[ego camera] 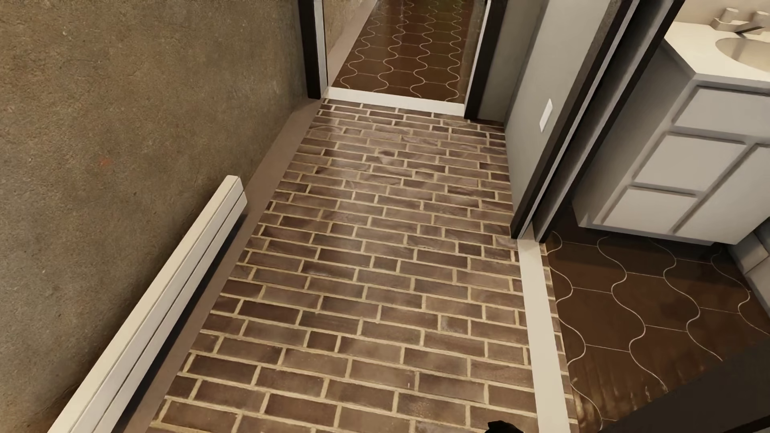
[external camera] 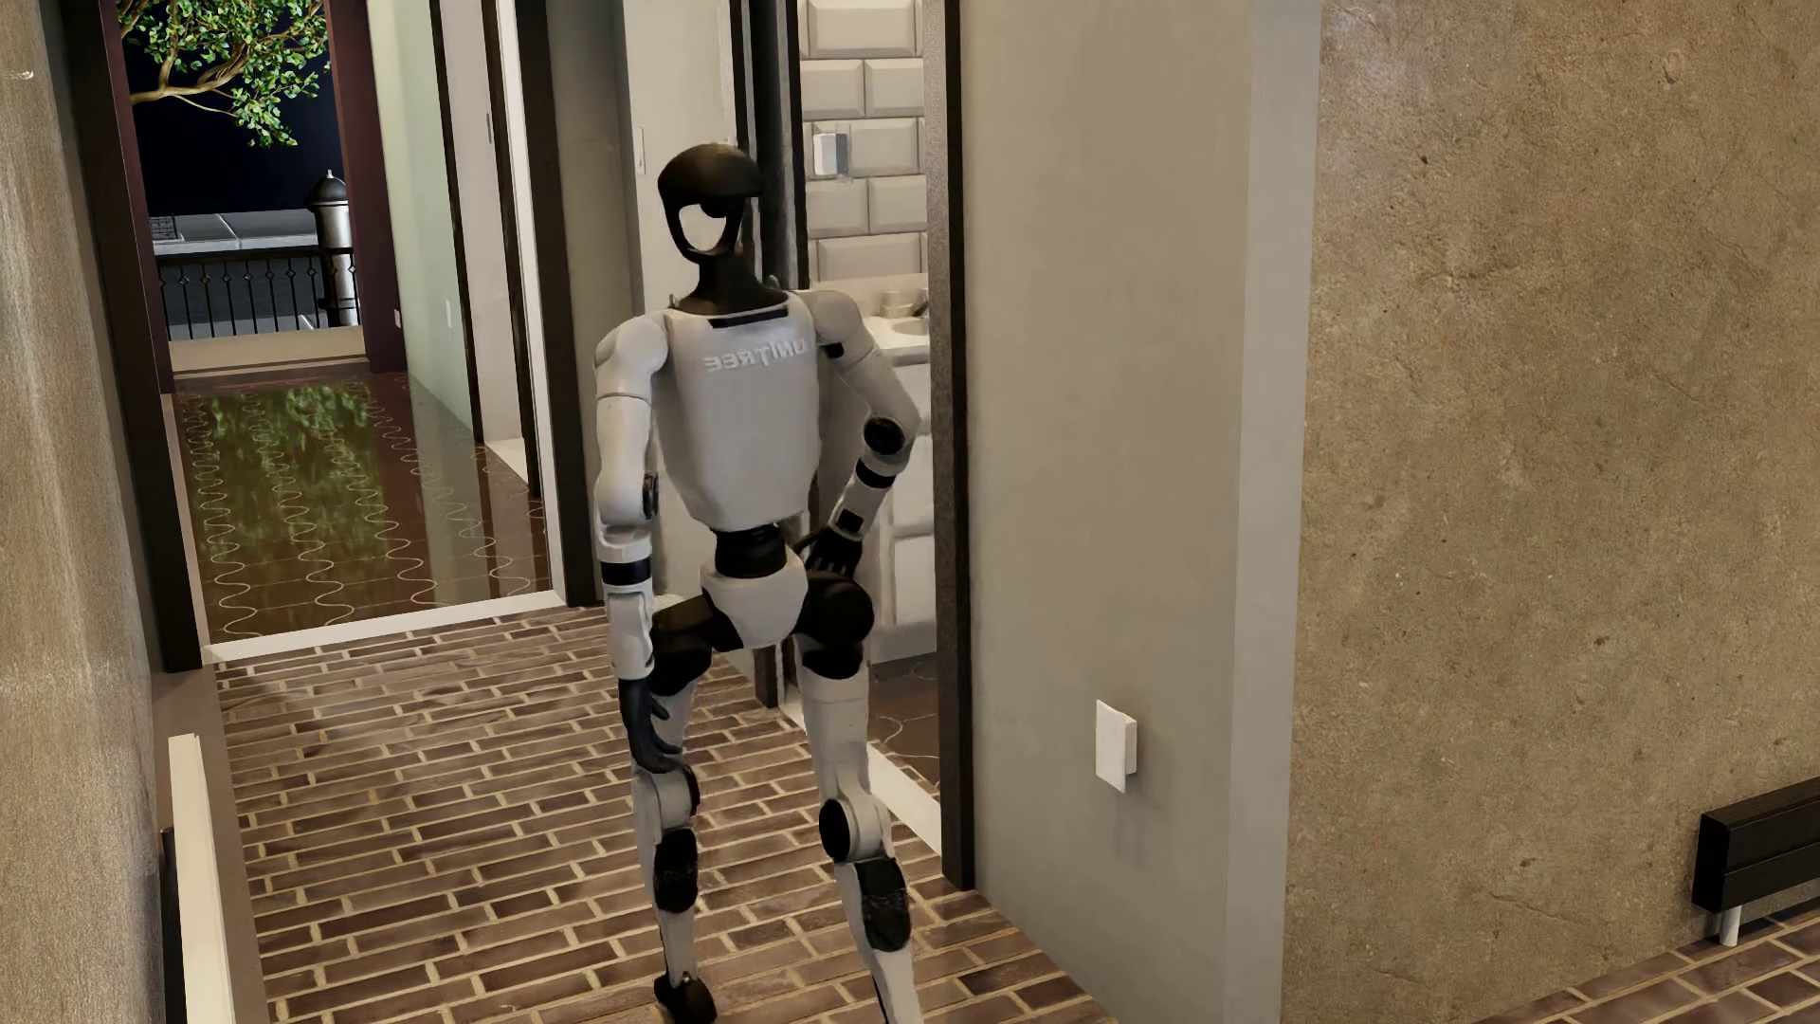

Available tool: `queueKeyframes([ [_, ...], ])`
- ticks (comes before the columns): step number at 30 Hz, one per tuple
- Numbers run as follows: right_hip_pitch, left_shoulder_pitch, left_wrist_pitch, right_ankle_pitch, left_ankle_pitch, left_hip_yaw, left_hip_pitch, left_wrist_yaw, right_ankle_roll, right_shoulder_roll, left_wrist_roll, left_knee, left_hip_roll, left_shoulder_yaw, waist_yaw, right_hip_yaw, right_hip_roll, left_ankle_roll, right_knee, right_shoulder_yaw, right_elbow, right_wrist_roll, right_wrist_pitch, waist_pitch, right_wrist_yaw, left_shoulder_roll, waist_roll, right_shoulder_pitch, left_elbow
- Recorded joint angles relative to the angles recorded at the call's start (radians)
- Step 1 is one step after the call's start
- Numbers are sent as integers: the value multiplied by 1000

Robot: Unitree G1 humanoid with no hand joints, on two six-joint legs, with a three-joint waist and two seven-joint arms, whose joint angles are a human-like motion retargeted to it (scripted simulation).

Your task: Circle the corner

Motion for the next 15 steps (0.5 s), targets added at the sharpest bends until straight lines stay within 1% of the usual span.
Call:
queueKeyframes([
  [1, 27, -17, 0, 48, 31, 0, -10, 0, 0, 8, 0, 53, -7, 23, 7, 0, -18, 0, -6, 8, -2, 0, 0, -9, 0, 8, -11, 21, 0],
  [2, 42, -36, 0, 141, 23, 0, -3, 0, 0, 27, 0, 104, -22, 44, 16, 0, -48, 0, 2, 37, 33, 0, 0, -17, 0, 19, -35, 47, 12],
  [3, 11, -58, 0, 283, -20, 0, 31, 0, 0, 50, 0, 126, -34, 72, 22, 0, -71, 0, 64, 99, 100, 0, 0, -27, 0, 30, -52, 67, 29],
  [4, -94, -80, 0, 432, -68, 0, 78, 0, 0, 70, 0, 116, -45, 112, 29, 0, -87, 0, 212, 193, 176, 0, 0, -37, 0, 37, -65, 70, 38],
  [5, -254, -103, 0, 512, -105, 0, 98, 0, 0, 78, 0, 100, -54, 155, 14, 0, -87, 0, 414, 291, 232, 0, 0, -56, 0, 40, -74, 65, 29],
  [6, -394, -122, 0, 524, -128, 0, 132, 0, 0, 77, 0, 76, -68, 184, -30, 0, -79, 0, 595, 358, 258, 0, 0, -60, 0, 46, -77, 75, 4],
  [7, -510, -139, 0, 521, -138, 0, 172, 0, 0, 71, 0, 45, -72, 207, -89, 0, -68, 0, 699, 385, 262, 0, 0, -64, 0, 53, -67, 101, -27],
  [8, -596, -154, 0, 513, -132, 0, 237, 0, 0, 63, 0, 2, -70, 230, -135, 0, -52, 0, 716, 400, 261, 0, 0, -63, 0, 60, -53, 141, -57],
  [9, -661, -162, 0, 506, -120, 0, 307, 0, 0, 56, 0, -33, -68, 272, -166, 0, -38, 0, 658, 413, 263, 0, 0, -63, 0, 64, -42, 182, -90],
  [10, -714, -166, 0, 527, -137, 0, 335, 0, 0, 57, 0, -30, -67, 327, -194, 0, -24, 0, 545, 437, 275, 0, 0, -58, 0, 68, -38, 205, -128],
  [12, -731, -171, 0, 598, -191, 0, 424, 0, 0, 68, 0, -31, -75, 407, -222, 0, 2, 0, 242, 515, 313, 0, 0, -19, 0, 71, -43, 227, -190],
  [13, -729, -165, 0, 549, -216, 0, 476, 0, 0, 73, 0, -39, -85, 413, -219, 0, 6, 0, 118, 544, 323, 0, 0, -11, 0, 73, -46, 232, -209],
  [14, -732, -153, 0, 385, -241, 0, 516, 0, 0, 72, 0, -43, -93, 398, -218, 0, 5, 0, 36, 545, 321, 0, 0, -14, 0, 72, -43, 241, -217],
  [15, -735, -136, 0, 226, -260, 0, 560, 0, 0, 72, 0, -46, -99, 362, -222, 0, -5, 0, 30, 523, 313, 0, 0, -19, 0, 66, -40, 248, -206],
])
